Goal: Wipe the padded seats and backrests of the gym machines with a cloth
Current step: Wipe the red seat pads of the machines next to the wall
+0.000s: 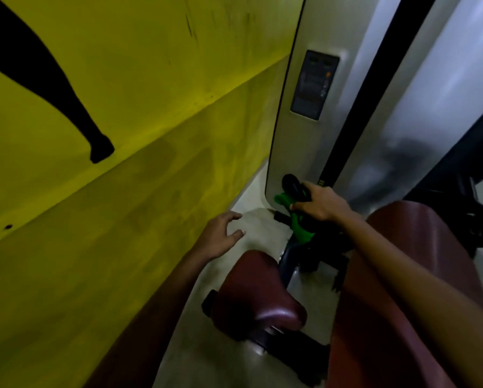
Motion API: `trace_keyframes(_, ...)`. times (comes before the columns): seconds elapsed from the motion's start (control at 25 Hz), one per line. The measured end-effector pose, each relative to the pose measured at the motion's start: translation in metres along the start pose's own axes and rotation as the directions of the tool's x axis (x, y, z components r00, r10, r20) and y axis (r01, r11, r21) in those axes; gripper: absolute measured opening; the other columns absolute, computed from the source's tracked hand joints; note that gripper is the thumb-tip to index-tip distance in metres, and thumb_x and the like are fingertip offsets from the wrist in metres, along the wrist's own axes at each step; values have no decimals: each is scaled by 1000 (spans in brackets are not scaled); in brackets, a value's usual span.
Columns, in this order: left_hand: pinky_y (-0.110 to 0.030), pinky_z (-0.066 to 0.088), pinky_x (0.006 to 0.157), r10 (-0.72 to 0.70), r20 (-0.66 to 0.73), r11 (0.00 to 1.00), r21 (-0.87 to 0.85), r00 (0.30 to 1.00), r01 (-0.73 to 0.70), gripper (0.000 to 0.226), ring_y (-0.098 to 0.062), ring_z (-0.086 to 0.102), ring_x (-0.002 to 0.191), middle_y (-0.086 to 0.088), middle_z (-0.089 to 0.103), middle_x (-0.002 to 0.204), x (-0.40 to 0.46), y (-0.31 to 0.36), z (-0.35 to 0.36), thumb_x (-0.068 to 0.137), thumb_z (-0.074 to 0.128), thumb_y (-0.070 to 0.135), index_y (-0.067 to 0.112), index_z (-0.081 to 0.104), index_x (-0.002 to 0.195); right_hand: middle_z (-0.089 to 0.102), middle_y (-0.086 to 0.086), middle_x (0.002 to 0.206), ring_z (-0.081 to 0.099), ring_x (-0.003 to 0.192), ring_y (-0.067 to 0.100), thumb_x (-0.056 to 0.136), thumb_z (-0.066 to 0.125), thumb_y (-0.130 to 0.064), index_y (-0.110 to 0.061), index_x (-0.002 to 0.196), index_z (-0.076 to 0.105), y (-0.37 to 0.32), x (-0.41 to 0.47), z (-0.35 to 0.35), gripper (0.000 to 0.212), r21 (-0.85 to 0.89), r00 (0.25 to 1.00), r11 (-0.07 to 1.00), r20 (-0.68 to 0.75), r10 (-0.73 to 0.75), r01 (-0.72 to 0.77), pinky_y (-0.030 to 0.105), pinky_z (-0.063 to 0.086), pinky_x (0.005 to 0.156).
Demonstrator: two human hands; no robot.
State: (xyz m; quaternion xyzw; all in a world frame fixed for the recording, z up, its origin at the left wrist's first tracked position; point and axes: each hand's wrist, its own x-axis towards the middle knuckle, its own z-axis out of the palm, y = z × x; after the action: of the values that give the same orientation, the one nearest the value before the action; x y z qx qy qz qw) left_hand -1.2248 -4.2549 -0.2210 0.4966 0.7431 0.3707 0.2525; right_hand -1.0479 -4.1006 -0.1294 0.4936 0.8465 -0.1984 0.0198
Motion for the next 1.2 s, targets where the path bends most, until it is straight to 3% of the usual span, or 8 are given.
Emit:
trace_keyframes(0.24, -23, 36, 98, -9, 137, 999, -35, 991, 14, 48, -23, 48, 126, -11, 54, 134, 28, -43, 17, 87, 67, 21, 3, 53, 129, 52, 18, 130, 53, 114, 35, 85, 62, -46, -17, 139, 39, 5, 43, 44, 65, 120, 988, 982, 68, 136, -143, 44, 48, 95)
trace_keyframes(0.4, -27, 36, 105, -23, 289, 1000, -13, 957, 28, 46, -20, 43, 130, -5, 47, 141, 85, -83, 29, 89, 65, 21, 13, 51, 133, 49, 15, 137, 50, 120, 35, 86, 61, -43, -23, 144, 33, 20, 80, 75, 67, 202, 962, 941, 97, 257, -272, 43, 45, 97)
trace_keyframes(0.6, -9, 25, 92, 87, 550, 991, 37, 831, -128, 47, -9, 41, 124, 0, 45, 137, 155, -136, 57, 94, 56, 20, 11, 43, 138, 49, 15, 138, 50, 121, 33, 88, 61, -39, -20, 144, 36, 49, 103, 139, 65, 345, 841, 769, 150, 520, -538, 39, 45, 98)
trace_keyframes(0.72, -10, 26, 96, 72, 619, 991, 45, 782, -127, 49, -19, 43, 129, -6, 45, 139, 170, -174, 84, 93, 57, 23, 9, 43, 138, 54, 16, 130, 55, 113, 33, 88, 61, -37, -21, 141, 39, 59, 110, 194, 59, 340, 765, 688, 211, 609, -641, 32, 46, 87)
trace_keyframes(0.8, -14, 24, 104, 89, 643, 987, 46, 761, -154, 62, -22, 41, 131, -8, 43, 142, 168, -207, 114, 89, 50, 41, 9, 40, 141, 52, 17, 128, 55, 112, 34, 89, 59, -39, -24, 142, 36, 65, 121, 233, 59, 300, 754, 692, 224, 618, -656, 34, 46, 88)
trace_keyframes(0.96, -10, 8, 111, 198, 659, 958, 28, 726, -286, 72, -18, 28, 138, -14, 35, 149, 168, -261, 175, 88, 30, 50, 4, 34, 144, 49, 15, 122, 54, 108, 36, 92, 52, -44, -29, 147, 26, 79, 151, 295, 63, 157, 799, 784, 114, 590, -601, 38, 47, 86)
trace_keyframes(1.04, -21, 10, 114, 252, 645, 936, 28, 722, -351, 68, -20, 26, 139, -17, 34, 149, 168, -273, 194, 91, 32, 45, 1, 36, 142, 49, 15, 119, 54, 104, 37, 91, 53, -43, -29, 147, 27, 83, 155, 309, 63, 163, 808, 794, 44, 588, -586, 40, 47, 84)
trace_keyframes(1.2, -36, 13, 115, 381, 633, 866, 12, 674, -500, 59, -18, 21, 139, -18, 38, 147, 171, -271, 211, 93, 38, 34, -2, 40, 140, 50, 15, 119, 56, 101, 36, 89, 56, -42, -29, 145, 32, 99, 120, 316, 63, 200, 726, 730, -110, 679, -653, 38, 47, 78)
